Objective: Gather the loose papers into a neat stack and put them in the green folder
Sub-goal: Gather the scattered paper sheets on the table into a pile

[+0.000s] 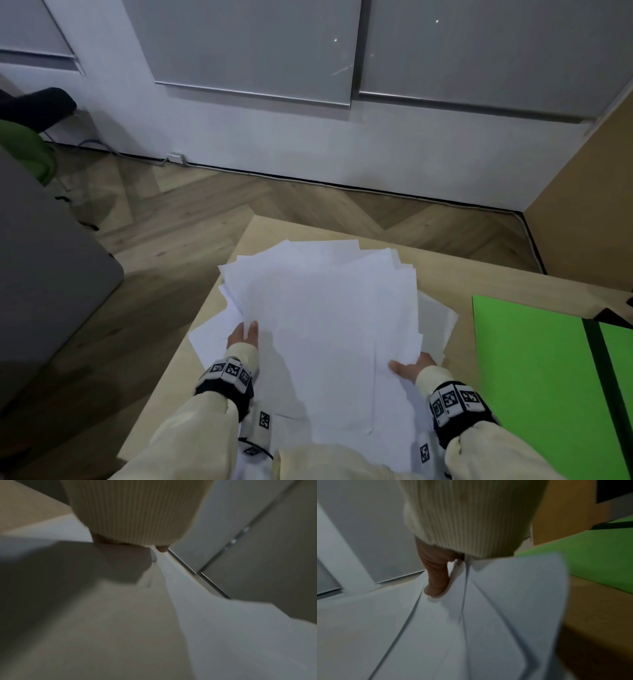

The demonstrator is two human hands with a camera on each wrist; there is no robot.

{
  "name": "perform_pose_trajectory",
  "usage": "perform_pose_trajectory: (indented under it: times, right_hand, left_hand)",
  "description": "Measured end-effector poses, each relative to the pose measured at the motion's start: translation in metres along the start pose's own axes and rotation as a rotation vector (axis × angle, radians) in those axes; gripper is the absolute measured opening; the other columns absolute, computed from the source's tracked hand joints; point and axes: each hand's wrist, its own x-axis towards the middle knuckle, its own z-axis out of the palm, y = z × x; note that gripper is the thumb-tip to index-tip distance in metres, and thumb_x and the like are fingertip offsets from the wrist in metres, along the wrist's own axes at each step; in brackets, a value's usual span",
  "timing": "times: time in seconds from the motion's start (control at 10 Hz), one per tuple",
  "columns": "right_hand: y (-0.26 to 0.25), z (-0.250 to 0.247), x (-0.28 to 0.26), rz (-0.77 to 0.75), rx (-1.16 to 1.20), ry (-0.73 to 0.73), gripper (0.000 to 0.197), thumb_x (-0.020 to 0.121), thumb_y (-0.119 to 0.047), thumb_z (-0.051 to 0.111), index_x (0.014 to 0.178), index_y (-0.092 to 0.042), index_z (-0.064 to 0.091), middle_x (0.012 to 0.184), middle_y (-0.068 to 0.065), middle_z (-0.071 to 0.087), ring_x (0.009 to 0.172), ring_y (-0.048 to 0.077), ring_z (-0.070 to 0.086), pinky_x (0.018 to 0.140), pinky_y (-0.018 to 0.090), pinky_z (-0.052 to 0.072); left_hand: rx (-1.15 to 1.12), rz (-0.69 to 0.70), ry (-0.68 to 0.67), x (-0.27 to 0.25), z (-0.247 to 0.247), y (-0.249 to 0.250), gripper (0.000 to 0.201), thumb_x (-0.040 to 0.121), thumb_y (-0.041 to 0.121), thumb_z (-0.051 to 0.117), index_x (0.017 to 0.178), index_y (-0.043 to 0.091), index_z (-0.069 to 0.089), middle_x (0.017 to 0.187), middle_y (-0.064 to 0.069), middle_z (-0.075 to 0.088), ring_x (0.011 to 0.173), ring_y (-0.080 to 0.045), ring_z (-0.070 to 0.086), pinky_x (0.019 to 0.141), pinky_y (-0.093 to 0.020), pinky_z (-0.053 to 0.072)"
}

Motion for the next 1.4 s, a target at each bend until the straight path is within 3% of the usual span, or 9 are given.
perform_pose_trajectory:
  times: [0.3, 0.4, 0.5, 0.6, 0.8, 0.9, 1.1, 1.2, 1.4]
  right_hand:
    - [0.016, -0.006, 0.007, -0.132, 0.032, 0.154, 0.025, 0.085, -0.01, 0.064, 0.065, -0.011, 0.048, 0.061, 0.004, 0.049, 0.059, 0.015, 0.045, 0.063, 0.022, 0.035]
    - [0.02, 0.005, 0.004, -0.099, 0.028, 0.218, 0.032, 0.093, -0.01, 0.051, 0.064, -0.019, 0.042, 0.062, 0.002, 0.045, 0.066, 0.017, 0.046, 0.067, 0.025, 0.034]
    - [0.012, 0.018, -0.005, -0.052, 0.081, 0.121, 0.043, 0.1, -0.024, 0.035, 0.14, -0.008, 0.037, 0.147, 0.012, 0.038, 0.137, 0.027, 0.034, 0.111, 0.034, 0.027]
    - [0.0, 0.02, -0.011, -0.081, 0.023, 0.011, 0.059, 0.1, -0.027, 0.034, 0.15, -0.007, 0.01, 0.159, 0.01, 0.011, 0.146, 0.026, 0.016, 0.118, 0.034, 0.017]
    - [0.0, 0.019, -0.013, -0.168, -0.098, -0.124, 0.067, 0.097, -0.019, 0.043, 0.15, -0.009, 0.003, 0.159, 0.007, 0.008, 0.147, 0.022, 0.013, 0.117, 0.031, 0.015]
    - [-0.003, 0.024, -0.013, -0.176, -0.074, -0.13, 0.07, 0.095, -0.024, 0.046, 0.15, -0.011, 0.005, 0.158, 0.007, 0.013, 0.145, 0.022, 0.019, 0.117, 0.032, 0.019]
    - [-0.008, 0.003, -0.014, -0.015, -0.257, -0.047, 0.039, 0.089, -0.032, 0.055, 0.12, -0.01, 0.056, 0.139, 0.011, 0.049, 0.125, 0.027, 0.05, 0.101, 0.028, 0.041]
    - [0.006, -0.007, -0.01, 0.199, -0.114, 0.374, 0.04, 0.079, -0.015, 0.065, 0.114, -0.005, 0.052, 0.13, 0.019, 0.044, 0.118, 0.036, 0.05, 0.095, 0.038, 0.047]
    - [0.011, -0.002, -0.008, 0.283, 0.184, 0.408, 0.06, 0.073, -0.004, 0.07, 0.124, 0.007, 0.041, 0.133, 0.027, 0.041, 0.119, 0.04, 0.047, 0.092, 0.042, 0.045]
  left_hand:
    - [0.095, -0.043, 0.034, 0.012, -0.007, -0.002, 0.041, 0.093, 0.018, 0.049, 0.129, -0.002, 0.053, 0.133, -0.023, 0.055, 0.125, -0.039, 0.049, 0.109, -0.041, 0.038]
    - [0.152, -0.005, 0.004, 0.009, -0.002, -0.005, 0.03, 0.091, 0.016, 0.05, 0.111, -0.003, 0.063, 0.116, -0.027, 0.064, 0.11, -0.042, 0.058, 0.099, -0.043, 0.045]
    - [0.212, 0.076, -0.063, -0.001, 0.01, 0.001, 0.029, 0.092, 0.017, 0.047, 0.064, 0.012, 0.054, 0.074, -0.018, 0.054, 0.072, -0.03, 0.049, 0.069, -0.034, 0.043]
    - [0.155, 0.104, -0.104, -0.005, 0.02, 0.01, 0.034, 0.095, 0.021, 0.041, 0.063, 0.011, 0.047, 0.076, -0.016, 0.05, 0.072, -0.026, 0.043, 0.068, -0.032, 0.041]
    - [-0.339, -0.29, -0.058, 0.014, 0.017, 0.008, 0.079, 0.088, 0.064, 0.032, 0.137, 0.002, 0.044, 0.143, -0.02, 0.043, 0.134, -0.036, 0.04, 0.11, -0.039, 0.034]
    - [0.98, 0.06, -0.392, 0.002, 0.013, -0.002, 0.08, 0.082, 0.053, 0.058, 0.141, 0.003, 0.038, 0.146, -0.018, 0.041, 0.134, -0.035, 0.039, 0.113, -0.044, 0.031]
    - [0.311, -0.076, -0.132, -0.01, 0.004, -0.005, 0.061, 0.08, 0.018, 0.07, 0.133, -0.001, 0.046, 0.134, -0.015, 0.055, 0.124, -0.03, 0.053, 0.105, -0.031, 0.038]
    - [0.289, -0.097, -0.115, 0.0, 0.001, -0.014, 0.067, 0.077, 0.02, 0.073, 0.135, 0.001, 0.045, 0.135, -0.017, 0.053, 0.125, -0.033, 0.051, 0.108, -0.033, 0.038]
    - [0.173, -0.072, -0.105, -0.005, 0.001, -0.018, 0.055, 0.08, 0.011, 0.068, 0.131, 0.0, 0.049, 0.129, -0.021, 0.057, 0.12, -0.037, 0.054, 0.104, -0.034, 0.039]
